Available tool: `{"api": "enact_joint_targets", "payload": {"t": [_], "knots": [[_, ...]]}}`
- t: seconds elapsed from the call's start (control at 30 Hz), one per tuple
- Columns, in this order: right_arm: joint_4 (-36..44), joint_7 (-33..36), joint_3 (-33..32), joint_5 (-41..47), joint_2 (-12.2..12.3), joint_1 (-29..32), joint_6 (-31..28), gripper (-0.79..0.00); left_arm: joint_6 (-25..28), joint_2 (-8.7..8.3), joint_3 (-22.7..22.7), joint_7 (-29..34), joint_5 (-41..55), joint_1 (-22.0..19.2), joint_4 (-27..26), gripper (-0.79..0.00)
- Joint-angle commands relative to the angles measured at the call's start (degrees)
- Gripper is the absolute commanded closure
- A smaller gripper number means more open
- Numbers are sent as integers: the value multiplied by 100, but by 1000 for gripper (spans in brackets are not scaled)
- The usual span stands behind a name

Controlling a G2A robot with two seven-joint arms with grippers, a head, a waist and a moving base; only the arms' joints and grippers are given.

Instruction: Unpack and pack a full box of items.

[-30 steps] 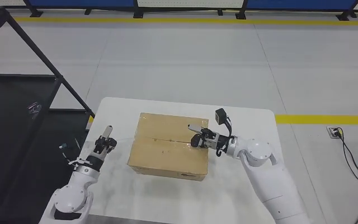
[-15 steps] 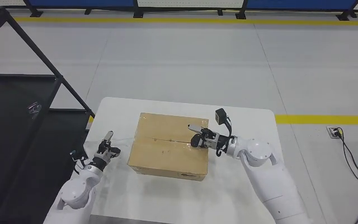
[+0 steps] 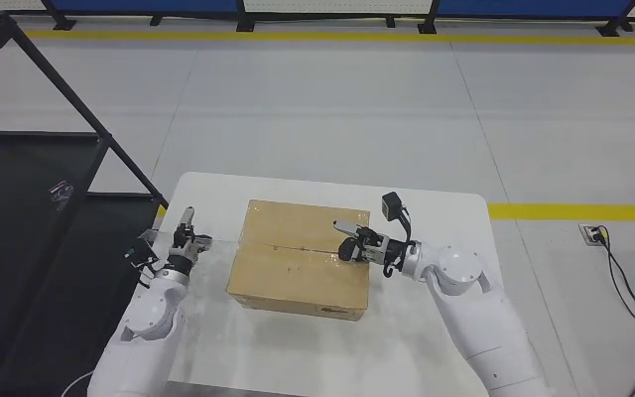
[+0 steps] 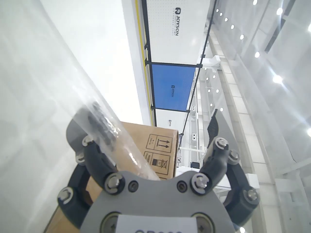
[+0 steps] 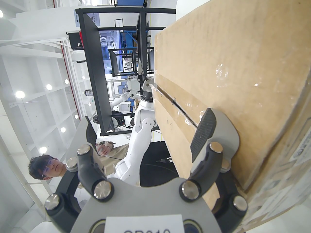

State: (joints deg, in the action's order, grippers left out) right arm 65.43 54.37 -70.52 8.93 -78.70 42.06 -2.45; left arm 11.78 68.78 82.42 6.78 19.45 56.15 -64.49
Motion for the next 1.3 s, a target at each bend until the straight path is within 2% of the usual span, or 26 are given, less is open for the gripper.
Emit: {"api": "enact_joint_targets", "payload": {"t": [0.0,0.3,0.7,0.97,1.27], "knots": [[0,0,0,0,0,0,0,-785,152,-11,96,-123,-68,85,-192,-785],[0,0,0,0,0,0,0,-785,326,-29,332,-876,-820,618,-1439,-785],[0,0,0,0,0,0,0,-785,168,-19,375,-1212,-1817,1210,-2836,-785],[0,0,0,0,0,0,0,-785,0,12,173,-1092,-2325,1272,-3306,-785],[0,0,0,0,0,0,0,-785,-241,72,-276,-1134,-3273,1134,-3405,-785]]}}
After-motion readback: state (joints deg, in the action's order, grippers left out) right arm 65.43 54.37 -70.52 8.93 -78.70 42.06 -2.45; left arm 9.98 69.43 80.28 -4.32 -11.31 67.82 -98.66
